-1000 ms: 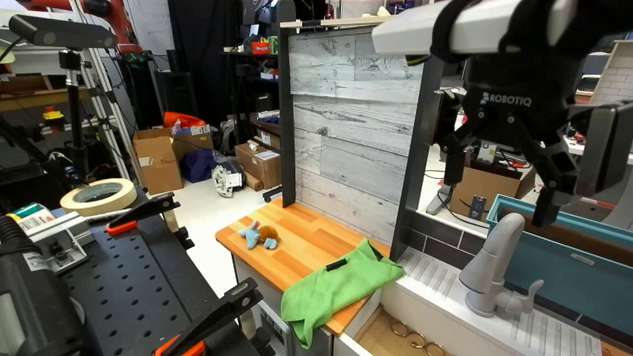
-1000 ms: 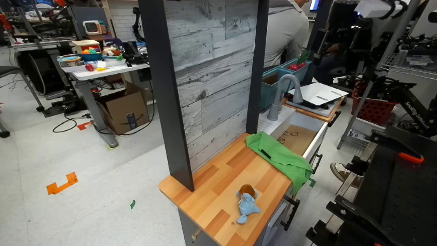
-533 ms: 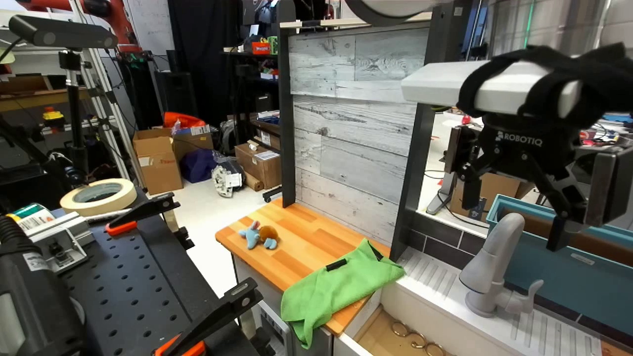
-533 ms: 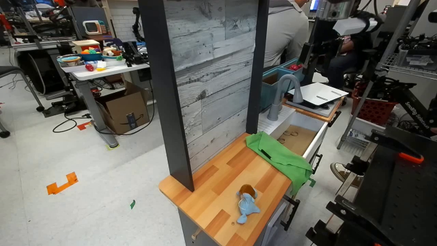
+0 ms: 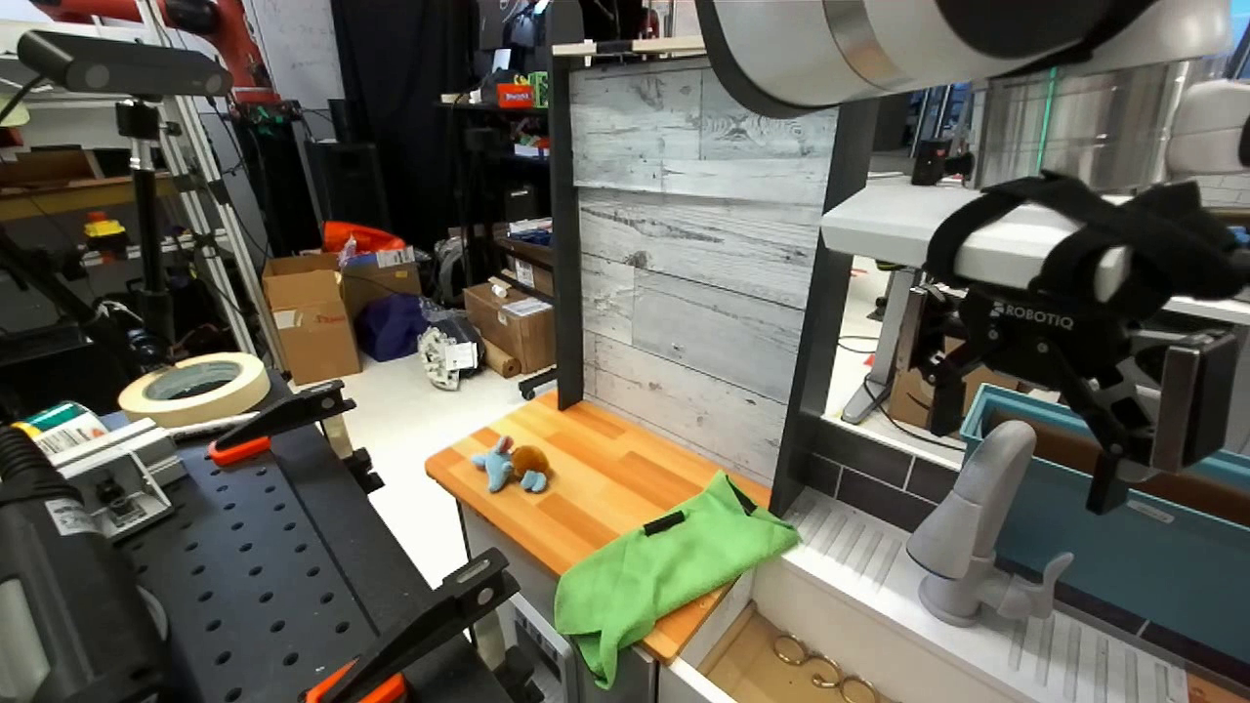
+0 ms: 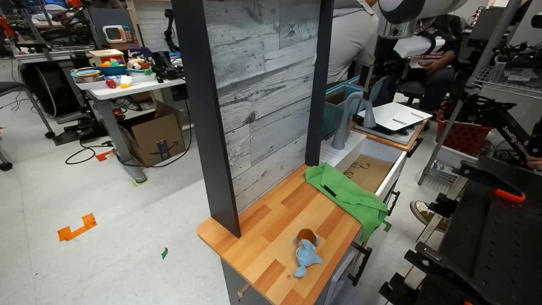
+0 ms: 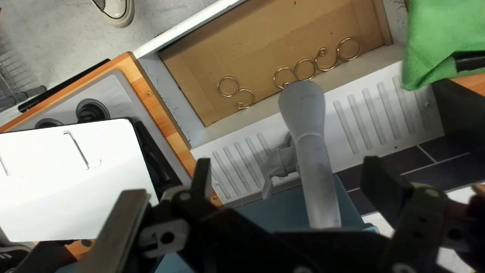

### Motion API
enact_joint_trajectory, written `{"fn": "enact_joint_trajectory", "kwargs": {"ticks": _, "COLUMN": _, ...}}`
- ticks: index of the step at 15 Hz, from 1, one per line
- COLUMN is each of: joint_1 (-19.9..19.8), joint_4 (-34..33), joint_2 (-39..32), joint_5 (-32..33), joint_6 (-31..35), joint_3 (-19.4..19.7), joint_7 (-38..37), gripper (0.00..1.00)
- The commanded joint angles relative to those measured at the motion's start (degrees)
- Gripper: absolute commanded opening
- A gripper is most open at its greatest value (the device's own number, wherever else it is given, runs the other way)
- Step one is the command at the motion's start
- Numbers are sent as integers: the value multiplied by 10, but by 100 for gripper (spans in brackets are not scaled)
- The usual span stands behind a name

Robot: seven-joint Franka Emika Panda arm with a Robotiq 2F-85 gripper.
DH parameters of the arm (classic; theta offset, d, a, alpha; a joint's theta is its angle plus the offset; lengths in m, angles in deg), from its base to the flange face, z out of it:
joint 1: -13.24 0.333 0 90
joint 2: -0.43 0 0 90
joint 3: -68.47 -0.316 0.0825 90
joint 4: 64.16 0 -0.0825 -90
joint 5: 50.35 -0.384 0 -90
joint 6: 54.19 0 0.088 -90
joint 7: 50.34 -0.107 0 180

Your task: Move the faucet of the sink slightly to the left.

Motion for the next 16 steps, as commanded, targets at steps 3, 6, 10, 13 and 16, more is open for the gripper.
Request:
{"fn": "enact_joint_trajectory", "kwargs": {"ticks": 3, "joint_1": -10, "joint_4": -57, "joint_2": -33, "joint_5": 2, "joint_6": -33, "joint_3": -21, "joint_7": -10, "gripper": 100}}
{"fn": "enact_joint_trajectory", "kwargs": {"ticks": 6, "joint_1": -10, "joint_4": -72, "joint_2": -43, "joint_5": 3, "joint_6": -47, "joint_3": -25, "joint_7": -12, "gripper": 97}}
{"fn": "enact_joint_trajectory", "kwargs": {"ticks": 10, "joint_1": -12, "joint_4": -86, "joint_2": -55, "joint_5": 5, "joint_6": -60, "joint_3": -24, "joint_7": -10, "gripper": 60}}
{"fn": "enact_joint_trajectory", "kwargs": {"ticks": 13, "joint_1": -14, "joint_4": -91, "joint_2": -61, "joint_5": 6, "joint_6": -70, "joint_3": -23, "joint_7": -8, "gripper": 37}}
{"fn": "enact_joint_trajectory", "kwargs": {"ticks": 16, "joint_1": -15, "joint_4": -91, "joint_2": -64, "joint_5": 7, "joint_6": -72, "joint_3": -22, "joint_7": -9, "gripper": 15}}
